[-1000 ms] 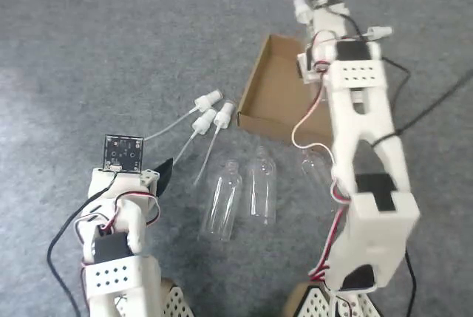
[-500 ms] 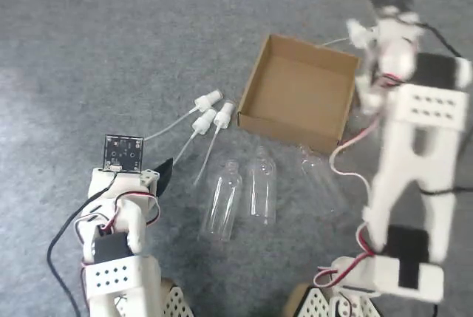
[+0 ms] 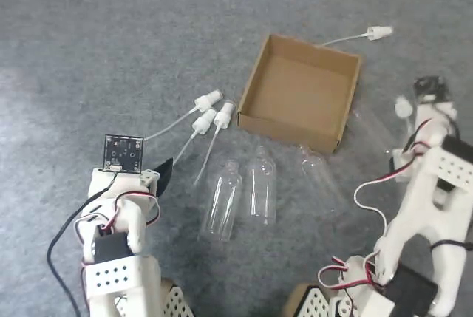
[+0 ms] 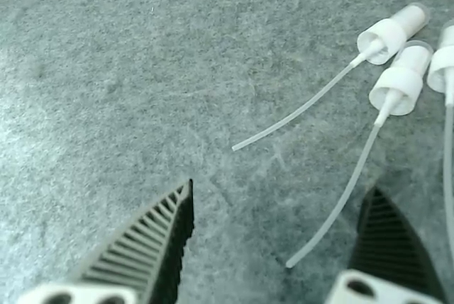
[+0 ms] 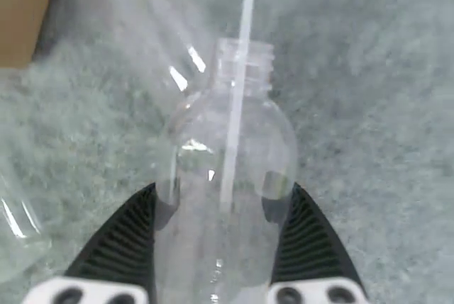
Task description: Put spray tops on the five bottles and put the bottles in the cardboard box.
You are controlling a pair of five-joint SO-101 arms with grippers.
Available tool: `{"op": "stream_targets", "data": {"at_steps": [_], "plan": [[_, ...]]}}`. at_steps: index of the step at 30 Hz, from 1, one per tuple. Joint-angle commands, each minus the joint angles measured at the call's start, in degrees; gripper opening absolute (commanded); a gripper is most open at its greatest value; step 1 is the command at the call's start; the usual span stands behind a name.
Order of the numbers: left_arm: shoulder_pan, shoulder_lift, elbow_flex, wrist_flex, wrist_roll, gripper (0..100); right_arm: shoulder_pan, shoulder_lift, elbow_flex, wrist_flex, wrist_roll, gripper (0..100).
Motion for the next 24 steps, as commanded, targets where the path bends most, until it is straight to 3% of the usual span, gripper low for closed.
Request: {"op": "stream_targets", "data": {"at_steps": [1, 6, 10, 16, 24], "plan": [[0.2, -0.7, -0.5, -1.4, -0.2, 34, 1.4, -3.1, 1.7, -2.1, 2.5, 4.7], [0.2, -0.7, -0.5, -1.4, -0.2, 34, 1.5, -3.6, 5.5, -1.7, 6.4, 23.0], [0.3, -0.7, -0.5, -1.4, -0.2, 34, 1.5, -3.6, 5.9, -1.5, 8.5, 29.3], [0.3, -0.7, -0.5, -1.4, -0.2, 34, 1.3, -3.7, 5.7, -1.5, 8.6, 27.1], [0.3, -0.7, -0.5, -1.4, -0.2, 34, 2.7, -13.1, 5.7, -1.6, 8.6, 6.8]]}}
